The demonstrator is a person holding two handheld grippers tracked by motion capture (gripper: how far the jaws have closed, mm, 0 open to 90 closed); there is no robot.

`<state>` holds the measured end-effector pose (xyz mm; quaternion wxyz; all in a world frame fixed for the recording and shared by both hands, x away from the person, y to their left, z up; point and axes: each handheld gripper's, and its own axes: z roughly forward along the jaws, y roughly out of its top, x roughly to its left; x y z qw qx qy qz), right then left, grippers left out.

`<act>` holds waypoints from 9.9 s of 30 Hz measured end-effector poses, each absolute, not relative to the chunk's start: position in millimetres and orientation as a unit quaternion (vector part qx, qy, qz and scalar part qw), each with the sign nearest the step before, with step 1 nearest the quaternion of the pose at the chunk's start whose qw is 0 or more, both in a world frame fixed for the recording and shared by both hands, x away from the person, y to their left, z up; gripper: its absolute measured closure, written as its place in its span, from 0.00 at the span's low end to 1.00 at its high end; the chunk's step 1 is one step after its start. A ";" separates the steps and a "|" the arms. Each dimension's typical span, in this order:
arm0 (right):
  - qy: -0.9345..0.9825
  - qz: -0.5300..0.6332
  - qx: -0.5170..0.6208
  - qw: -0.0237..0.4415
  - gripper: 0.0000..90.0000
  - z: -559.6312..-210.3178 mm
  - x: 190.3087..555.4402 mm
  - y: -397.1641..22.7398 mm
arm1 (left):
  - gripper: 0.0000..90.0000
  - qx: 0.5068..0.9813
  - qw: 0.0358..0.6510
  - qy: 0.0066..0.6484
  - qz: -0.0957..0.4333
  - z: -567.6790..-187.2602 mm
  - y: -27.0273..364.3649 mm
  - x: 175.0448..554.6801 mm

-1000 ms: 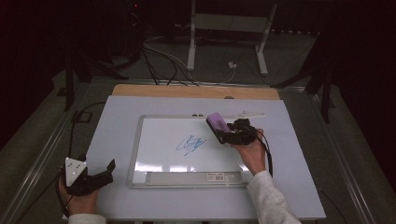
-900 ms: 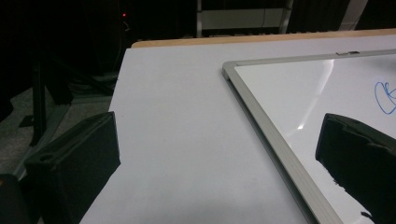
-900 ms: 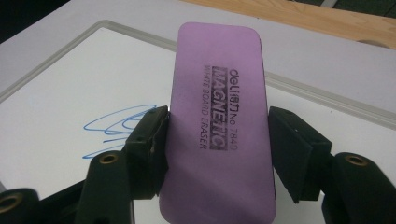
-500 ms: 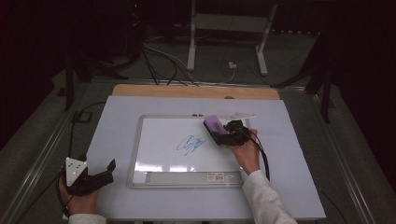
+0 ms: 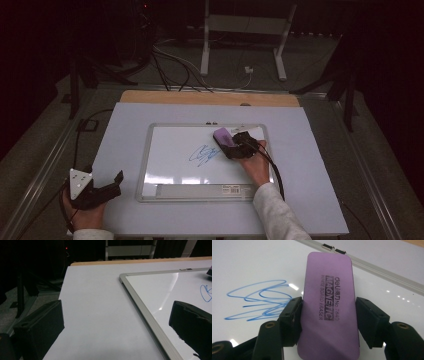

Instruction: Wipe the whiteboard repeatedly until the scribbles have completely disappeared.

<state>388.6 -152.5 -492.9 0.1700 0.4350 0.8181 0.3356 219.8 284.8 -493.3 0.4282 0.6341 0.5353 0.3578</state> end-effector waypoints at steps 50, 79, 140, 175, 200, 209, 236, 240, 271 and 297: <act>0.829 0.314 0.426 0.178 0.46 -496.8 388.8 -122.3 | 0.01 0.636 0.427 0.534 0.359 -493.4 283.7 220.0; 0.835 0.310 0.426 0.161 0.46 -495.3 386.1 -112.4 | 0.01 0.635 0.427 0.534 0.359 -493.1 284.3 219.5; 0.850 0.297 0.405 0.160 0.46 -492.9 373.4 -85.9 | 0.01 0.639 0.425 0.532 0.358 -493.6 283.1 220.7; 0.868 0.297 0.365 0.157 0.46 -491.8 353.6 -81.1 | 0.01 0.636 0.425 0.536 0.357 -493.8 284.2 219.7; 0.868 0.301 0.372 0.133 0.46 -491.5 340.2 -88.9 | 0.01 0.640 0.424 0.533 0.356 -493.9 282.8 221.1; 0.851 0.291 0.412 0.147 0.46 -491.5 357.4 -100.6 | 0.01 0.636 0.427 0.535 0.357 -493.6 283.9 220.2; 0.895 0.302 0.313 0.100 0.46 -489.8 338.8 -80.0 | 0.01 0.635 0.426 0.536 0.357 -493.4 284.5 219.7; 0.865 0.291 0.386 0.132 0.46 -490.5 357.2 -97.8 | 0.01 0.636 0.428 0.534 0.358 -492.8 284.0 219.4; 0.869 0.287 0.380 0.137 0.46 -491.7 360.8 -59.6 | 0.01 0.635 0.429 0.533 0.358 -492.8 283.6 220.3; 0.807 0.263 0.495 0.183 0.46 -492.9 383.0 -90.3 | 0.01 0.636 0.428 0.534 0.357 -493.5 283.7 221.1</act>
